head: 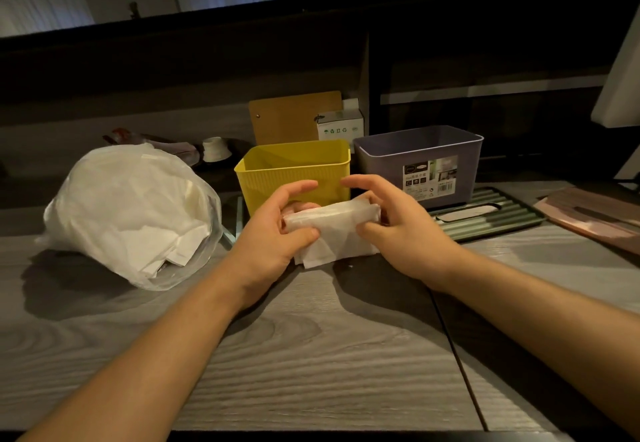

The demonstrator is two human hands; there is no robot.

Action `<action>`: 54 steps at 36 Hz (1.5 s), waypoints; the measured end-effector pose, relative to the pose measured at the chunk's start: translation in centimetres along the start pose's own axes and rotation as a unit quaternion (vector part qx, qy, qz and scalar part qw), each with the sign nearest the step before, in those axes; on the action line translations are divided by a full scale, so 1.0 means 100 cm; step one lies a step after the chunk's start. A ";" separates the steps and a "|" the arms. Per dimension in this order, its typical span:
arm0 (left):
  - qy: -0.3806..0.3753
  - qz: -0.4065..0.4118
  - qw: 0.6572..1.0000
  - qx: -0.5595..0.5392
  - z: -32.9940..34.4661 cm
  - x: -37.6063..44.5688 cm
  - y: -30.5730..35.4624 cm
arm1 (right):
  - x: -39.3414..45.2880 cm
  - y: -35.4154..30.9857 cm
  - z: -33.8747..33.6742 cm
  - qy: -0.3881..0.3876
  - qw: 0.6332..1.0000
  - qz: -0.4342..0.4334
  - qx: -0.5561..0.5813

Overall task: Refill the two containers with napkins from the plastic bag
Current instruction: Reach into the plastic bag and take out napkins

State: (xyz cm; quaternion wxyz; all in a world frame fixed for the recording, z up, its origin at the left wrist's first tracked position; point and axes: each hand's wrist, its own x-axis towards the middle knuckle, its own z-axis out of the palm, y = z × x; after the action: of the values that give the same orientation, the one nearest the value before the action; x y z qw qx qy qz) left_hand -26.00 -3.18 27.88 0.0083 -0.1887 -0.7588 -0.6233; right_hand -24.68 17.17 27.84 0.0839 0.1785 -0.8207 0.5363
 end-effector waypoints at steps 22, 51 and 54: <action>0.007 0.003 0.999 0.052 0.015 -0.006 0.009 | 0.000 -0.005 0.001 0.021 0.976 -0.035 -0.213; 0.010 -0.003 0.998 0.064 0.014 -0.006 0.006 | 0.000 0.000 0.000 -0.026 0.996 -0.004 -0.085; 0.045 0.019 0.997 0.059 0.012 -0.004 0.005 | 0.001 -0.002 -0.002 -0.006 0.998 -0.010 -0.068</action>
State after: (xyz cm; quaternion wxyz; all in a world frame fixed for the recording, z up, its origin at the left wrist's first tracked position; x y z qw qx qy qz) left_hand -25.22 -2.04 27.97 0.0659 -0.1740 -0.7894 -0.5850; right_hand -24.68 17.31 28.12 0.0961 0.1839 -0.8542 0.4768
